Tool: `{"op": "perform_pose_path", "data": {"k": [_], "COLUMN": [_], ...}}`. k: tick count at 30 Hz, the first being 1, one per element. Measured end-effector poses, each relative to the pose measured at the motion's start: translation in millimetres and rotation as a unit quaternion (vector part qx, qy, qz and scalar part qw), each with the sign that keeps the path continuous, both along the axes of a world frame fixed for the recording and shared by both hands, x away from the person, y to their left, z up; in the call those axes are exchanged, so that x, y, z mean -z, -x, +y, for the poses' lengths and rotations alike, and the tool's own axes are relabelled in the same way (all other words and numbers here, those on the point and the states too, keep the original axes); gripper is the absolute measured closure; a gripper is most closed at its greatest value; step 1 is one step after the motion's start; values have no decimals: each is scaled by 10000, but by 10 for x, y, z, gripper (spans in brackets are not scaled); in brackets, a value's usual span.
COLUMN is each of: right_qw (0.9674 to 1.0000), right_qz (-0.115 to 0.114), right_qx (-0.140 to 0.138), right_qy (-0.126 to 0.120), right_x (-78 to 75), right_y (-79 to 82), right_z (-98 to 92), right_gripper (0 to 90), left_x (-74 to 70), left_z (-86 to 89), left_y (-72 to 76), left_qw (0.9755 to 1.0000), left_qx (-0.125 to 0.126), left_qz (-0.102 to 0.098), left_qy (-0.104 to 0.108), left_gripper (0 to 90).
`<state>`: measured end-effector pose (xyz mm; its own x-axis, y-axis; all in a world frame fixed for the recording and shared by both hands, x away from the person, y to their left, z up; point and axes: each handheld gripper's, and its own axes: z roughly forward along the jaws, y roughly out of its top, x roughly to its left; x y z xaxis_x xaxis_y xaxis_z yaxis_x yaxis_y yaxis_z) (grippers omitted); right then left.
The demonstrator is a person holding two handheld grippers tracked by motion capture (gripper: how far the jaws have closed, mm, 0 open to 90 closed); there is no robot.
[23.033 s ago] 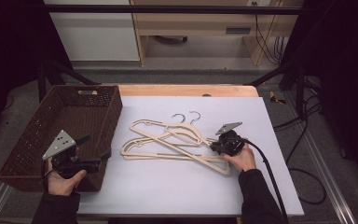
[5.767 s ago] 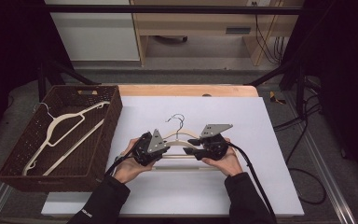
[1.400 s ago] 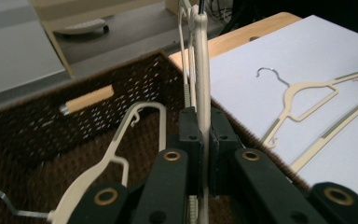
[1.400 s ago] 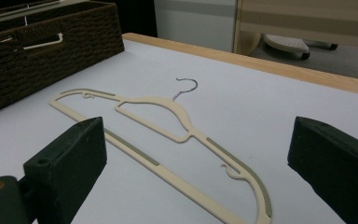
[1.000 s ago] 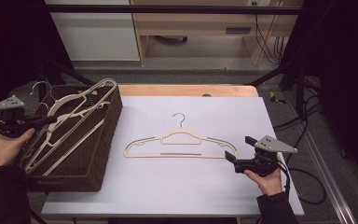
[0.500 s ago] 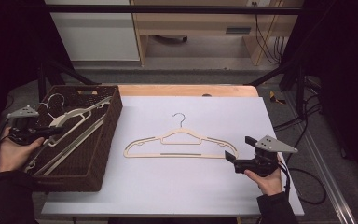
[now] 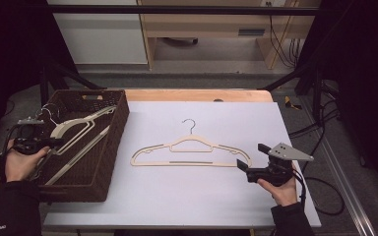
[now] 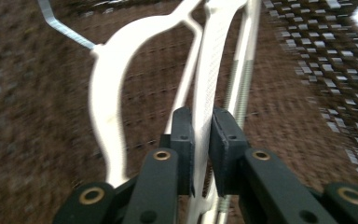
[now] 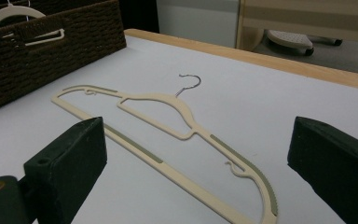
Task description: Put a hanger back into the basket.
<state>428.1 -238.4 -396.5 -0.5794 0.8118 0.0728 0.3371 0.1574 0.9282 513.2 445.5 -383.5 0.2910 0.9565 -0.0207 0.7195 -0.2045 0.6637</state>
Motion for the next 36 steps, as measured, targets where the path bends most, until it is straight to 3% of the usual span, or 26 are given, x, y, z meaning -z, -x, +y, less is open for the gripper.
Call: {"op": "perform_pose_path", "data": {"k": [2,6,10,12,17,22,25,28,34,36], "right_qw": [10000,10000,10000,10000,10000,10000,10000,10000,10000,10000], "right_qz": [-2,5,5,10,-2,-7,-6,-6,-24,-22], "right_qx": [-3,-19,-16,-17,-34,-34,-33,-54,-31,-32], "right_qy": [-5,-18,-12,-24,-39,-40,-56,-15,-45,-43], "right_x": [1,3,5,5,-2,-3,1,9,-7,-7], "right_y": [-1,-5,-7,-4,3,3,-1,-5,0,0], "right_z": [3,7,8,12,15,14,19,18,21,20], "right_gripper": [51,52,52,52,52,51,52,52,54,54], "left_x": [-6,-46,-198,-300,-532,-632,-651,-662,-675,-671], "left_z": [30,76,69,30,-131,-412,-612,-814,-1222,-1346], "left_y": [13,77,180,237,371,462,501,526,601,612], "left_qw": [9999,9995,9976,9954,9861,9773,9707,9661,9564,9544], "left_qx": [-111,-230,-235,-184,36,388,609,801,1256,1411], "left_qz": [-10,-215,-639,-920,-1554,-1952,-2164,-2259,-2395,-2391], "left_qy": [-32,-12,144,215,581,730,846,962,1099,1102], "left_gripper": [737,612,576,547,438,299,222,147,107,103]}}
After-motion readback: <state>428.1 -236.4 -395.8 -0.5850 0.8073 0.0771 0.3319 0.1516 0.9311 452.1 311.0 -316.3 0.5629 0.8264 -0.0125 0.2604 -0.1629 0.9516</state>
